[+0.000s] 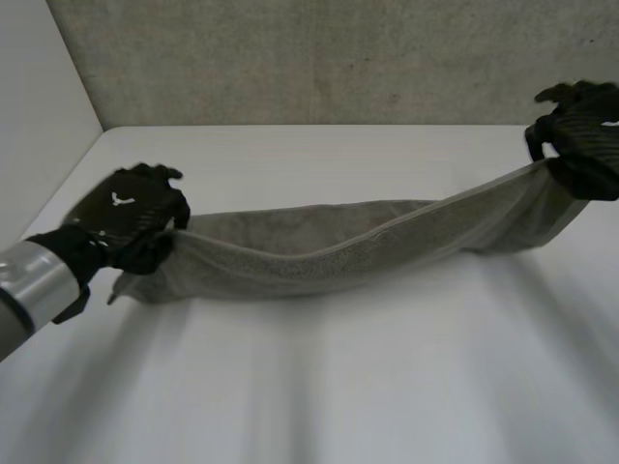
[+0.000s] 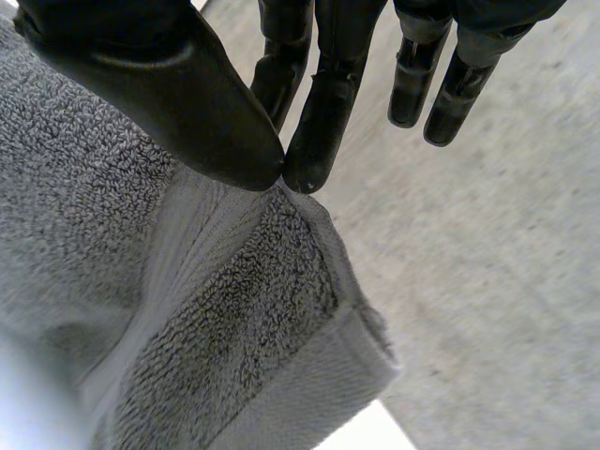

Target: Fold the towel.

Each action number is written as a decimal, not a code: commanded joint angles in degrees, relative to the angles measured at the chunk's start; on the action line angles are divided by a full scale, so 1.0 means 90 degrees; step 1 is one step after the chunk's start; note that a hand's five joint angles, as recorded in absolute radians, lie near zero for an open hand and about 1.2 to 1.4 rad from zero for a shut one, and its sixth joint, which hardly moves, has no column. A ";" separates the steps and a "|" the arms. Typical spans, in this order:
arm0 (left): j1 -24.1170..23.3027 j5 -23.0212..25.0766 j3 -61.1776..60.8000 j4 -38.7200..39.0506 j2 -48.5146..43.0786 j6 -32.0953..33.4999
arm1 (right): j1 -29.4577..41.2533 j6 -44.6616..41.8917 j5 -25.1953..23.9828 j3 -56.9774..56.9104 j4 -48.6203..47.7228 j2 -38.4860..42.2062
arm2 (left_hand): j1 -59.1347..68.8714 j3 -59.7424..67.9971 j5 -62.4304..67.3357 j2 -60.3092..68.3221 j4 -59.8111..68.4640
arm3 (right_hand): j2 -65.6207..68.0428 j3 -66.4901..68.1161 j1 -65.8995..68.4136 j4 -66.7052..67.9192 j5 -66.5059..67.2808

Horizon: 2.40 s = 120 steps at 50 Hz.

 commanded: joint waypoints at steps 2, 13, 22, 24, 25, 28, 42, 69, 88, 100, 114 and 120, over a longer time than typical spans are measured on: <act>-0.0086 -0.0078 0.1140 0.0029 -0.1940 0.0052 | 0.0737 -0.0527 0.0833 -0.1334 0.0324 0.1934 | 0.0643 -0.0266 0.0401 0.0338 -0.0357 | 0.0457 -0.0323 0.0521 -0.0494 0.0466; -0.0301 -0.0575 0.3016 0.0038 -0.3680 0.0404 | 0.1635 -0.1514 0.2356 -0.3609 0.0951 0.3976 | 0.0643 -0.0266 0.0401 0.0338 -0.0357 | 0.0457 -0.0323 0.0521 -0.0494 0.0466; -0.0574 -0.0898 0.3857 0.0457 -0.4618 0.0424 | 0.2085 -0.1486 0.2933 -0.4754 0.0640 0.5148 | 0.0643 -0.0266 0.0401 0.0338 -0.0357 | 0.0457 -0.0323 0.0521 -0.0494 0.0466; -0.0594 -0.0898 0.3907 0.0575 -0.4697 0.0414 | 0.2154 -0.1476 0.3032 -0.4862 0.0472 0.5297 | 0.0643 -0.0266 0.0401 0.0338 -0.0357 | 0.0457 -0.0323 0.0521 -0.0494 0.0466; -0.0594 -0.0898 0.3946 0.0740 -0.4775 0.0414 | 0.2183 -0.1466 0.3129 -0.4949 0.0298 0.5432 | 0.0643 -0.0266 0.0401 0.0338 -0.0357 | 0.0457 -0.0323 0.0521 -0.0494 0.0466; -0.0614 -0.0898 0.4024 0.1023 -0.4892 0.0424 | 0.2232 -0.1466 0.3247 -0.5135 -0.0024 0.5657 | 0.0643 -0.0266 0.0401 0.0338 -0.0357 | 0.0457 -0.0323 0.0521 -0.0494 0.0466; -0.0614 -0.0898 0.4502 0.1298 -0.5351 0.0434 | 0.2378 -0.1173 0.3462 -0.5955 -0.0670 0.6370 | 0.0643 -0.0266 0.0401 0.0338 -0.0357 | 0.0457 -0.0323 0.0521 -0.0494 0.0466; -0.0575 -0.1621 0.4044 0.2810 -0.4709 0.1225 | 0.2466 -0.0804 0.3618 -0.6016 -0.0700 0.5787 | -0.7036 -0.0266 -0.7278 -0.7342 -0.0357 | -0.7321 -0.0323 -0.7257 -0.0494 -0.7312; -0.0370 -0.1016 0.2903 0.2550 -0.3371 0.0639 | 0.2106 0.0390 0.3559 -0.3127 -0.0067 0.3237 | -0.7055 -0.0266 -0.7297 -0.7360 -0.0357 | -0.7321 -0.0323 -0.7257 -0.0494 -0.7312; -0.0438 -0.1133 0.1544 0.1601 -0.2217 -0.1041 | 0.1578 -0.0802 0.3452 -0.1591 0.0433 0.3109 | -0.6849 -0.0266 -0.7091 -0.7155 -0.0357 | -0.7321 -0.0323 -0.7257 -0.0494 -0.7312; -0.1229 -0.3466 0.0724 0.1181 -0.1983 -0.1344 | 0.1285 -0.1251 0.3442 -0.1757 0.0218 0.4017 | -0.6887 -0.0266 -0.7129 -0.7192 -0.0357 | -0.6097 -0.0323 -0.6032 -0.0494 -0.6088; -0.1249 -0.3496 0.0655 0.1230 -0.1992 -0.1354 | 0.1304 -0.1280 0.3471 -0.2059 0.0121 0.4553 | -0.6924 -0.0266 -0.7166 -0.7229 -0.0357 | -0.4797 -0.0323 -0.4732 -0.0494 -0.4788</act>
